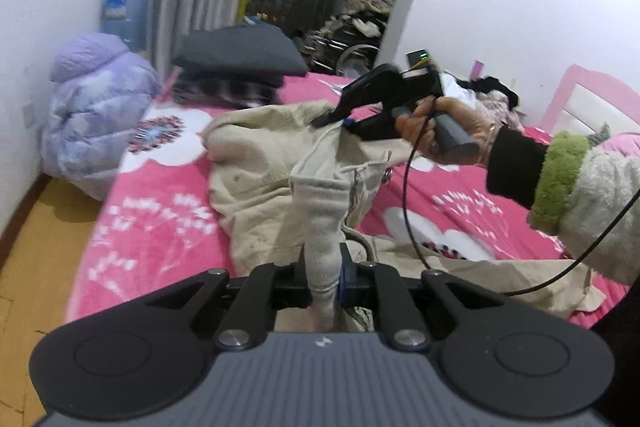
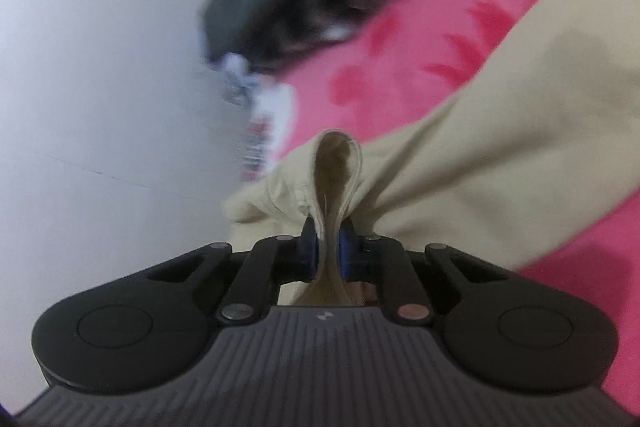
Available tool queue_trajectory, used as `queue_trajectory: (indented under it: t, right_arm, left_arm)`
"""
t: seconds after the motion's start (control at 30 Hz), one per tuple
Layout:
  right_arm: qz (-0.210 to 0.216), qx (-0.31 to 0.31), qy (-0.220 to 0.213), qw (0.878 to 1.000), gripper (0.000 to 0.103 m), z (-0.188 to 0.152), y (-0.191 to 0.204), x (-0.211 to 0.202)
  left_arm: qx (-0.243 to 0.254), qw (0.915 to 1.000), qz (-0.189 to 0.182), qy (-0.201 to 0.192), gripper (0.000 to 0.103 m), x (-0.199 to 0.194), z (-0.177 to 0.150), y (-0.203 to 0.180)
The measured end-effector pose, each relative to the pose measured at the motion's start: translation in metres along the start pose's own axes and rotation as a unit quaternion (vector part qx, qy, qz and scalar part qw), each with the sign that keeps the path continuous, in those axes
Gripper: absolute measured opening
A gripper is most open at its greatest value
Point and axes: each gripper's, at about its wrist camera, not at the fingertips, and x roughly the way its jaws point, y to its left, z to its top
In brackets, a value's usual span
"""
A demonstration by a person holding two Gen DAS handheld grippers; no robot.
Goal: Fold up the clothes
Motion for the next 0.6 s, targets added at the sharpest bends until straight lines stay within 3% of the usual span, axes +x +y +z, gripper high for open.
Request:
queue_trajectory:
  t: [0.17,0.33,0.43,0.6]
  right_arm:
    - [0.041,-0.021,0.024,0.999,0.009,-0.006,0.062,0.026]
    - [0.025,-0.065,0.048,0.996,0.012,-0.025,0.112,0.068]
    - [0.023,-0.058,0.055,0.996,0.021,-0.03,0.109,0.077]
    - [0.078,-0.034,0.056,0.995,0.05,-0.03,0.085,0.051]
  left_arm:
    - [-0.054,0.9965,0.064,0.003,0.011,-0.036,-0.01,0.027]
    - [-0.137,0.9846,0.107,0.016,0.011,-0.052,-0.026,0.058]
    - [-0.16,0.9799,0.117,0.025,0.011,-0.049,-0.034,0.069]
    - [-0.202,0.969,0.136,0.042,0.011,-0.046,-0.048,0.093]
